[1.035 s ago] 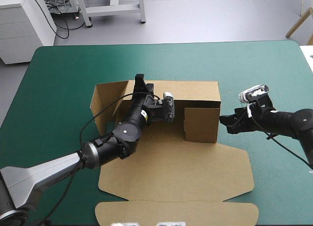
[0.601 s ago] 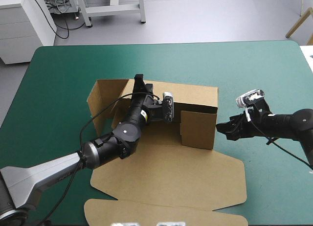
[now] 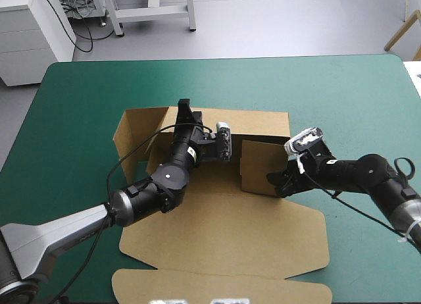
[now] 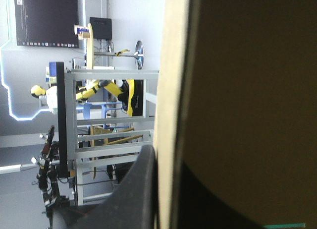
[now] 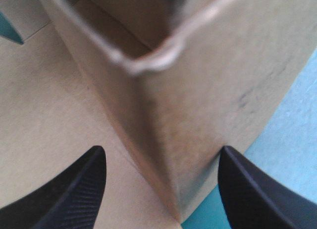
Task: Fold the box
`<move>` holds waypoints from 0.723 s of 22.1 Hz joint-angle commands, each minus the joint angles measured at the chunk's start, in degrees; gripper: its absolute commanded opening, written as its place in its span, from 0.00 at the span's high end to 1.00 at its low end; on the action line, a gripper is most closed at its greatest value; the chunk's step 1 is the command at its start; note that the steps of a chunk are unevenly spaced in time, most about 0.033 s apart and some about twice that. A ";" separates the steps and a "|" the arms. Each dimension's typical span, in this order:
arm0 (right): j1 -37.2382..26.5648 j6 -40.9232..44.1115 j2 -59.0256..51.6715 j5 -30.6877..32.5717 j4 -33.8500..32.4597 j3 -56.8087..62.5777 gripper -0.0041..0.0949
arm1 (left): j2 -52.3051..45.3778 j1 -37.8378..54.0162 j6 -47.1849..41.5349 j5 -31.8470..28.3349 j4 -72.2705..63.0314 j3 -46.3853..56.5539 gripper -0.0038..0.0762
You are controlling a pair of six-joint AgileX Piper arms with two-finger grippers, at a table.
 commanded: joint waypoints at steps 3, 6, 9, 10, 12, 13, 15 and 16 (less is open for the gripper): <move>7.50 3.11 -1.59 -18.27 2.81 -1.39 0.46 | -1.74 -0.18 -1.02 0.10 -0.29 -0.94 0.96; 7.50 2.98 -1.59 -17.10 2.38 -1.39 0.59 | -1.74 -0.18 -1.18 -0.13 -0.29 -0.94 0.96; 7.50 1.89 -1.59 -15.19 2.12 -1.50 0.75 | -1.74 -0.18 -1.18 0.10 -0.19 -0.94 0.96; 7.50 1.62 -1.59 -14.49 2.12 -1.50 0.80 | -1.74 -0.18 -1.18 0.26 -0.19 -0.94 0.96; 7.50 1.62 -1.59 -14.20 2.12 -1.50 0.88 | -1.74 -0.18 -1.18 0.73 -0.19 -0.94 0.96; 7.50 1.62 -1.59 -14.20 2.12 -1.50 0.93 | -1.74 -0.18 -1.18 1.04 -0.19 -0.94 0.96; 7.50 1.75 -1.59 -14.32 2.25 -1.50 0.97 | -1.74 -0.18 -1.65 1.13 -0.08 -0.94 0.96; 7.50 1.75 -1.59 -14.59 2.25 -1.50 0.97 | -1.74 -0.18 -1.65 1.13 -0.08 -0.94 0.96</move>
